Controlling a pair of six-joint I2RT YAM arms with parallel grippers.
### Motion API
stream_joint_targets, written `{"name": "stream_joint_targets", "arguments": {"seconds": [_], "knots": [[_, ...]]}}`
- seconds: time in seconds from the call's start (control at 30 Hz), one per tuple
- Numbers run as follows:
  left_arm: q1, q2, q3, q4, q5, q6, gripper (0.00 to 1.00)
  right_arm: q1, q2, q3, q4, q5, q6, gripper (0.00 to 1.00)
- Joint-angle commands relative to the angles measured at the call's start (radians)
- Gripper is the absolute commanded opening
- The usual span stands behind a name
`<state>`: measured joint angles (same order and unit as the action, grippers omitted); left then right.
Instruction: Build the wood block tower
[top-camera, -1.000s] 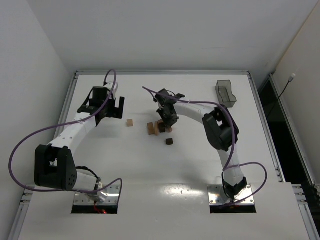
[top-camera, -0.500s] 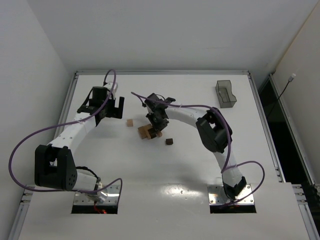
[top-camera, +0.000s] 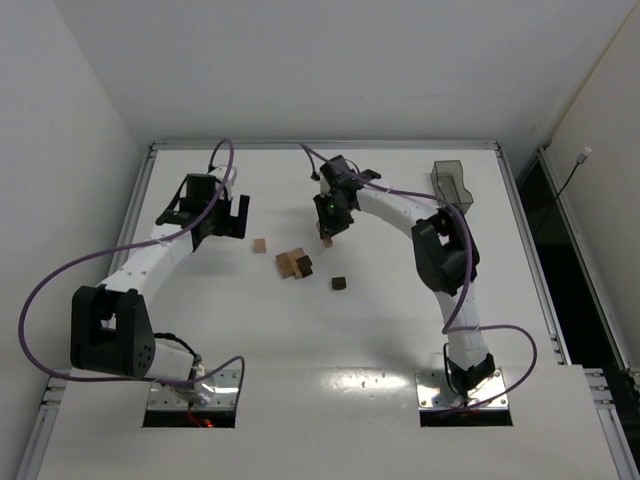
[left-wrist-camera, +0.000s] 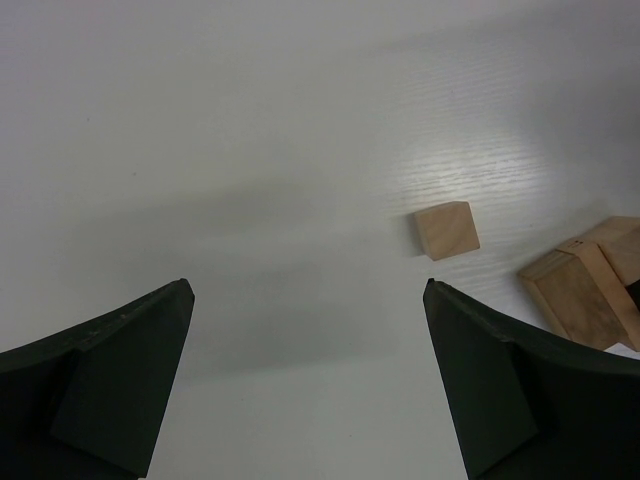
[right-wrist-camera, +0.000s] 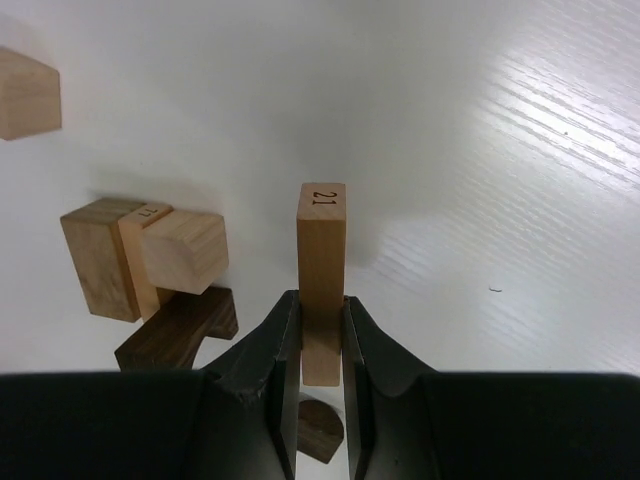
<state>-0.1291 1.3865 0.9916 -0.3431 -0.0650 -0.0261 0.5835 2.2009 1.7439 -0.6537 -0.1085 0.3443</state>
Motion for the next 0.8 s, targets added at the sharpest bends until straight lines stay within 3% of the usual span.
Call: {"name": "stream_joint_targets", "arguments": {"seconds": [0.0,0.3,0.77], "knots": [[0.011,0.006,0.021,0.015,0.011,0.015,1.00,-0.034,-0.037,0.034,0.032,-0.149,0.084,0.00],[0.011,0.045,0.059,-0.014,0.022,0.006,1.00,-0.102,0.059,0.025,0.160,-0.512,0.252,0.00],[0.011,0.082,0.101,-0.042,0.022,-0.003,1.00,-0.142,0.163,0.049,0.235,-0.382,0.317,0.00]]}}
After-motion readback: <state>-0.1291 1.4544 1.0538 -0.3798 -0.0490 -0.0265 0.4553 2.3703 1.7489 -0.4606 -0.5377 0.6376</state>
